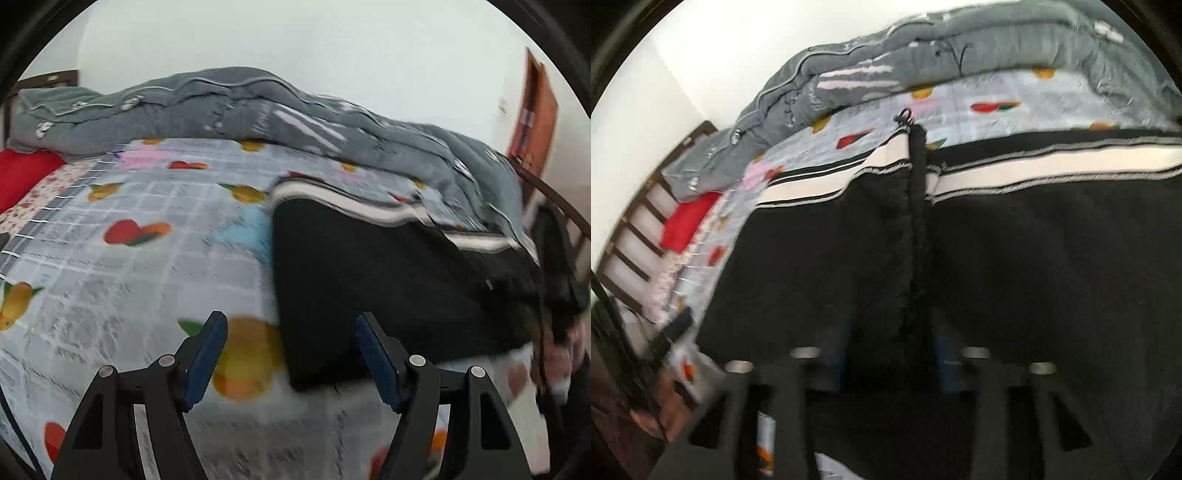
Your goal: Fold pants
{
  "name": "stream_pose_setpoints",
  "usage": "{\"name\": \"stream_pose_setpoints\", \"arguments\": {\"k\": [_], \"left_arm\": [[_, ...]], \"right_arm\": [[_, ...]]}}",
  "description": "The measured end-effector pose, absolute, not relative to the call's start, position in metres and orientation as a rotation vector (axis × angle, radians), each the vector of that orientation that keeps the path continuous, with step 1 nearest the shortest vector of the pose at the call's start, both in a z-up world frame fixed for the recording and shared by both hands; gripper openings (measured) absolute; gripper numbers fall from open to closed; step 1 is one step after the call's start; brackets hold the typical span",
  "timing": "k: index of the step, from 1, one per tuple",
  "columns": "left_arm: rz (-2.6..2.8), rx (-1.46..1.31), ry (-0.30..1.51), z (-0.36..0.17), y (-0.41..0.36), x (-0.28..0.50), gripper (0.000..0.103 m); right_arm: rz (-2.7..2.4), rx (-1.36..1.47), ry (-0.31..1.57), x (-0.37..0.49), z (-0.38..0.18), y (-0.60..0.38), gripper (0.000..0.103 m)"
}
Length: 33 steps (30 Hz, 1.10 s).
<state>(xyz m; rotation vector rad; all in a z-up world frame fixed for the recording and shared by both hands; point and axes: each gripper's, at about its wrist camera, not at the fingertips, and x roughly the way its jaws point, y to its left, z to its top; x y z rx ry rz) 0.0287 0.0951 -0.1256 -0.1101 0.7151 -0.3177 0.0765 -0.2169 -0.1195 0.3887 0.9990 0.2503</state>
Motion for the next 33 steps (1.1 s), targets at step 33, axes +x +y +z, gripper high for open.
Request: {"name": "stream_pose_setpoints", "arguments": {"k": [33], "left_arm": [[-0.172, -0.041, 0.737, -0.15, 0.079, 0.032, 0.072]], "right_arm": [[0.203, 0.359, 1.011, 0.058, -0.116, -0.208, 0.047]]}}
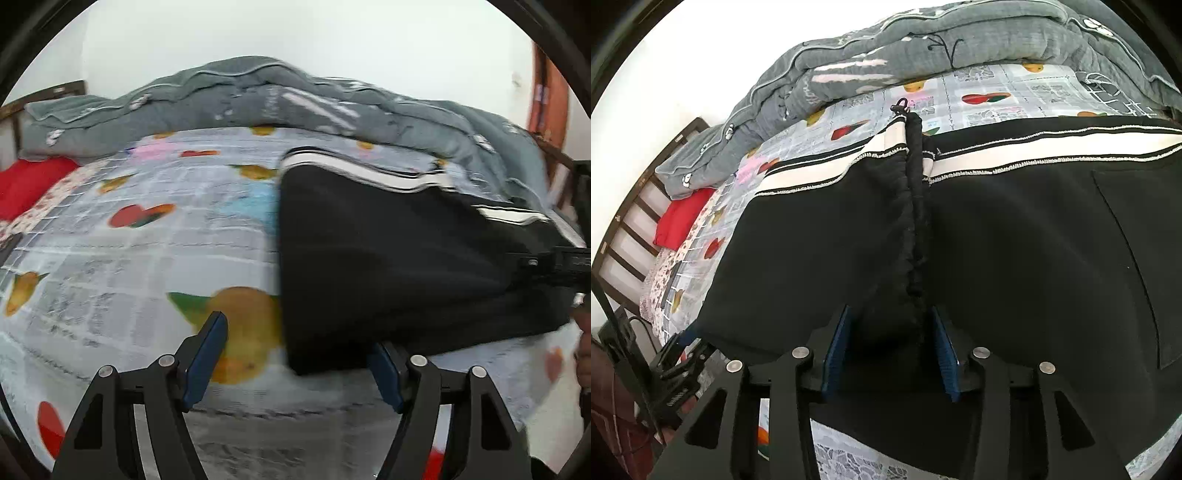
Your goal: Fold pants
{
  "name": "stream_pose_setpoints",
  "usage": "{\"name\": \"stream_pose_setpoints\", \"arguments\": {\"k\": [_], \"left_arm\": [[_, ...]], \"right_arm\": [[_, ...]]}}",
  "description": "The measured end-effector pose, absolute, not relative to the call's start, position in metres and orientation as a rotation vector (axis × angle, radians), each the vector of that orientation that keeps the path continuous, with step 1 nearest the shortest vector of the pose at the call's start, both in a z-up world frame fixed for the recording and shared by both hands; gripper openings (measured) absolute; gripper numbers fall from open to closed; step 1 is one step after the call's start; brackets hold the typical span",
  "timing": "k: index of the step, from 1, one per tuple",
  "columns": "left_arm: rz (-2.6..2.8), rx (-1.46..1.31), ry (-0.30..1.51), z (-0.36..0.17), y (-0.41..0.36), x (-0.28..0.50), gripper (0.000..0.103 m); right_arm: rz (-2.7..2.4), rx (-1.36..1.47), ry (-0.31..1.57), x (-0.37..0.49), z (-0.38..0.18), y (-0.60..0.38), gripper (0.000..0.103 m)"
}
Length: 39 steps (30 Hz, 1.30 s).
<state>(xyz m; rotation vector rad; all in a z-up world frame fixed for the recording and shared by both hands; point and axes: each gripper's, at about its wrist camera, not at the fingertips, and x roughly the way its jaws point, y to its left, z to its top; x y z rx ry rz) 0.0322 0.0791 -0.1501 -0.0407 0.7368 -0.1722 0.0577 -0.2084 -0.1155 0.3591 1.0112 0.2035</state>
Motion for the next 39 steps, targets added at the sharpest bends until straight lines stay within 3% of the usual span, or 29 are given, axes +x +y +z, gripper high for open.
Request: {"name": "stream_pose_setpoints", "arguments": {"k": [4, 6, 7, 11, 18, 23, 30, 31, 32, 39], "left_arm": [[-0.163, -0.096, 0.743, -0.148, 0.094, 0.035, 0.073], [-0.136, -0.059, 0.743, -0.149, 0.091, 0.036, 0.074], [-0.13, -0.051, 0.742, -0.149, 0.089, 0.035, 0.074], [-0.14, -0.064, 0.744, -0.147, 0.09, 0.032, 0.075], [-0.131, -0.061, 0.744, -0.148, 0.087, 0.03, 0.077], [-0.115, -0.042, 0.748, -0.149, 0.086, 0.03, 0.079], [-0.106, -0.051, 0.749, -0.15, 0.086, 0.031, 0.081], [-0.105, -0.05, 0.751, -0.15, 0.086, 0.031, 0.081], [-0.105, -0.05, 0.752, -0.149, 0.086, 0.031, 0.081], [-0.122, -0.071, 0.742, -0.149, 0.092, 0.029, 0.081]], "right_arm": [[0.199, 0.369, 0.978, 0.063, -0.121, -0.202, 0.052], [0.194, 0.296, 0.955, 0.066, -0.121, -0.193, 0.03], [0.209, 0.264, 0.947, 0.067, -0.12, -0.19, 0.024], [0.238, 0.317, 0.815, 0.051, -0.093, -0.215, 0.02], [0.202, 0.354, 0.922, 0.05, -0.123, -0.24, 0.023], [0.191, 0.313, 0.904, 0.028, -0.107, -0.246, 0.044], [0.231, 0.287, 0.895, 0.011, -0.118, -0.24, 0.045], [0.221, 0.285, 0.891, 0.009, -0.119, -0.24, 0.039], [0.214, 0.276, 0.883, 0.011, -0.12, -0.238, 0.02], [0.302, 0.365, 0.821, -0.011, -0.102, -0.253, 0.015]]}}
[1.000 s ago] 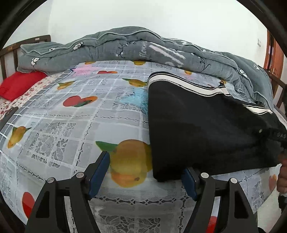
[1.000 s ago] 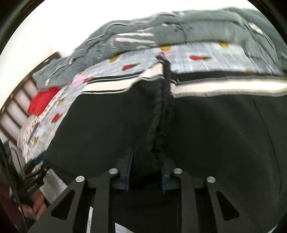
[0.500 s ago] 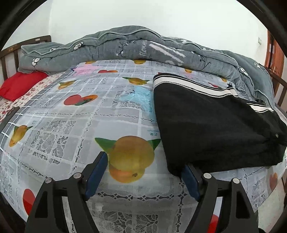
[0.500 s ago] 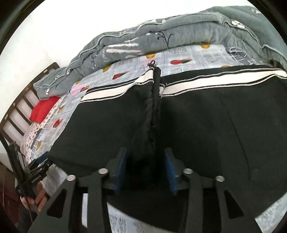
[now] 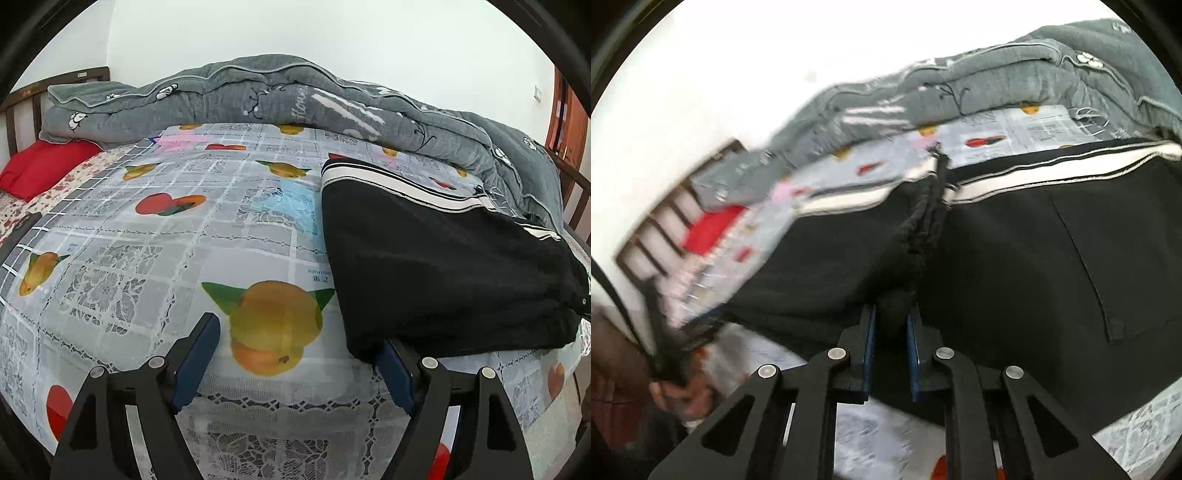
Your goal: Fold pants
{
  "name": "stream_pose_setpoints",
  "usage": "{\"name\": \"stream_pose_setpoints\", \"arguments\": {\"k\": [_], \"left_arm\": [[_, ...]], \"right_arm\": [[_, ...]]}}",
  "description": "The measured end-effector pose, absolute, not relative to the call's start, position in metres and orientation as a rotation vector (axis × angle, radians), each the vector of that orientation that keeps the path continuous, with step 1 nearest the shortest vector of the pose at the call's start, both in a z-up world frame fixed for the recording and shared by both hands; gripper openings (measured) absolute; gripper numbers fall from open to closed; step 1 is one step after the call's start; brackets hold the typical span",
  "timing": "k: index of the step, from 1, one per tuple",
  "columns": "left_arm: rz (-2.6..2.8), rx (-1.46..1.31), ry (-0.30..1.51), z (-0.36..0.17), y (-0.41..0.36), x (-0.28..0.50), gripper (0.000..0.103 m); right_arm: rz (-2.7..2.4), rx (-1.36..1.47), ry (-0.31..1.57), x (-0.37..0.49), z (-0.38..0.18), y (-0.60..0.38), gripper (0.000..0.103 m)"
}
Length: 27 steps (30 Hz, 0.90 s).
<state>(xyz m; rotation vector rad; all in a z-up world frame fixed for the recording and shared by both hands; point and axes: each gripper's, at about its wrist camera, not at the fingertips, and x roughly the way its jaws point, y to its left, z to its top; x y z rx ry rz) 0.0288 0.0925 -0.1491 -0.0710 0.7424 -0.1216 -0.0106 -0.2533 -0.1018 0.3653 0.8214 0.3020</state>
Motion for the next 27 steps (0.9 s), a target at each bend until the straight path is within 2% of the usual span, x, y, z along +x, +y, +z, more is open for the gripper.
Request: {"name": "stream_pose_setpoints", "arguments": {"k": [3, 5, 6, 8, 18, 27], "left_arm": [[-0.114, -0.053, 0.74, -0.151, 0.089, 0.029, 0.081], [-0.112, -0.049, 0.742, -0.151, 0.089, 0.03, 0.081], [-0.115, -0.047, 0.743, -0.15, 0.09, 0.029, 0.081], [-0.129, -0.052, 0.739, -0.15, 0.093, 0.026, 0.081], [-0.204, -0.112, 0.665, -0.137, 0.108, 0.001, 0.08], [-0.133, -0.028, 0.679, -0.122, 0.073, 0.034, 0.08]], "right_arm": [[0.266, 0.316, 0.915, -0.008, -0.129, -0.242, 0.016], [0.26, 0.324, 0.909, -0.01, -0.132, -0.24, 0.017], [0.263, 0.324, 0.906, -0.011, -0.128, -0.241, 0.018], [0.274, 0.325, 0.903, -0.012, -0.12, -0.245, 0.025], [0.214, 0.195, 0.765, -0.004, -0.075, -0.252, 0.031], [0.178, 0.183, 0.858, 0.007, -0.12, -0.239, 0.033]]}}
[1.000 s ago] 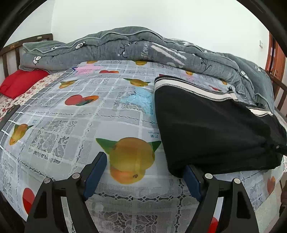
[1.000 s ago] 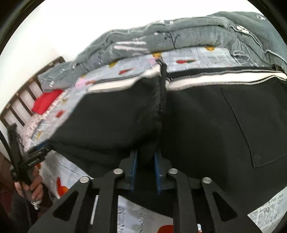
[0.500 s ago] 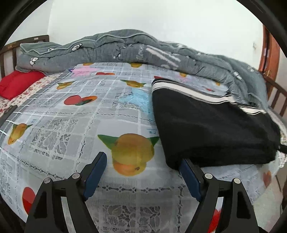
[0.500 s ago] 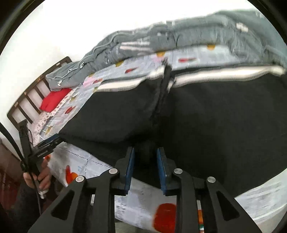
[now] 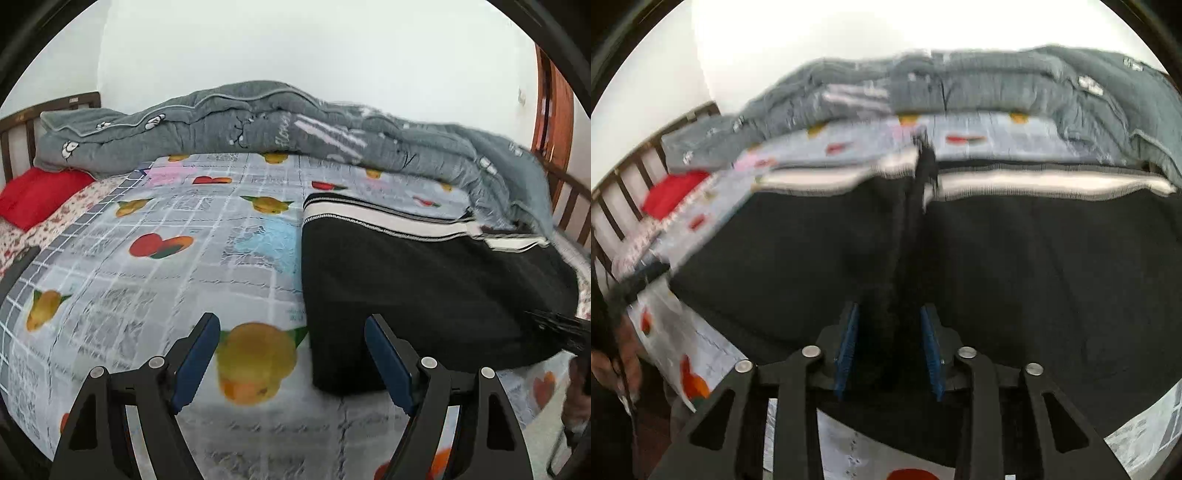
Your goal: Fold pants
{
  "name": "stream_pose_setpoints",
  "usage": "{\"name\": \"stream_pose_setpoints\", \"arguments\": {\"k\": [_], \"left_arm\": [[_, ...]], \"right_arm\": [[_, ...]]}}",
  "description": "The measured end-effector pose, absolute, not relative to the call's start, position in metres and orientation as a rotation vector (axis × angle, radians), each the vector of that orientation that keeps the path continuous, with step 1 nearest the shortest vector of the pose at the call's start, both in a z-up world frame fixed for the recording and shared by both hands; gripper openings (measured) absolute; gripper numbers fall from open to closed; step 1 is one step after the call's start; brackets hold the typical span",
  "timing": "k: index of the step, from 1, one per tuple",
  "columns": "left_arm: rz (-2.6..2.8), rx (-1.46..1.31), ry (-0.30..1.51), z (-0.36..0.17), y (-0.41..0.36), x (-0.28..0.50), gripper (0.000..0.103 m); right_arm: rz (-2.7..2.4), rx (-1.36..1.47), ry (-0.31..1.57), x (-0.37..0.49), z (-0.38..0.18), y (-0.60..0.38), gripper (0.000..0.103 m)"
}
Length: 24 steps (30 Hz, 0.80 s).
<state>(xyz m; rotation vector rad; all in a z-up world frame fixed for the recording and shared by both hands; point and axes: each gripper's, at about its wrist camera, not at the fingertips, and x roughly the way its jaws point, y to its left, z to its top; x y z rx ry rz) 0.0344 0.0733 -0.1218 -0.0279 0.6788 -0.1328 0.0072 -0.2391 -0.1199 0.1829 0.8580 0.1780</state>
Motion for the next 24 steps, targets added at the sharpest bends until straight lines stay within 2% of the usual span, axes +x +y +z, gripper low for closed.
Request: {"name": "stream_pose_setpoints", "arguments": {"k": [6, 10, 12, 16, 24], "left_arm": [[-0.125, 0.013, 0.792, -0.145, 0.06, 0.045, 0.08], [-0.16, -0.043, 0.765, -0.137, 0.068, 0.04, 0.079], [-0.161, -0.068, 0.76, -0.132, 0.07, 0.044, 0.079], [-0.193, -0.096, 0.775, -0.131, 0.065, 0.056, 0.078], [-0.29, -0.22, 0.825, -0.147, 0.052, 0.067, 0.078]], "right_arm": [[0.204, 0.253, 0.852, -0.006, -0.1, -0.258, 0.035], [0.038, 0.229, 0.78, -0.026, -0.078, -0.308, 0.049], [-0.061, 0.247, 0.767, -0.036, -0.076, -0.341, 0.05], [-0.264, 0.347, 0.757, -0.057, -0.083, -0.421, 0.056], [-0.309, 0.608, 0.745, -0.052, -0.12, -0.519, 0.056]]}}
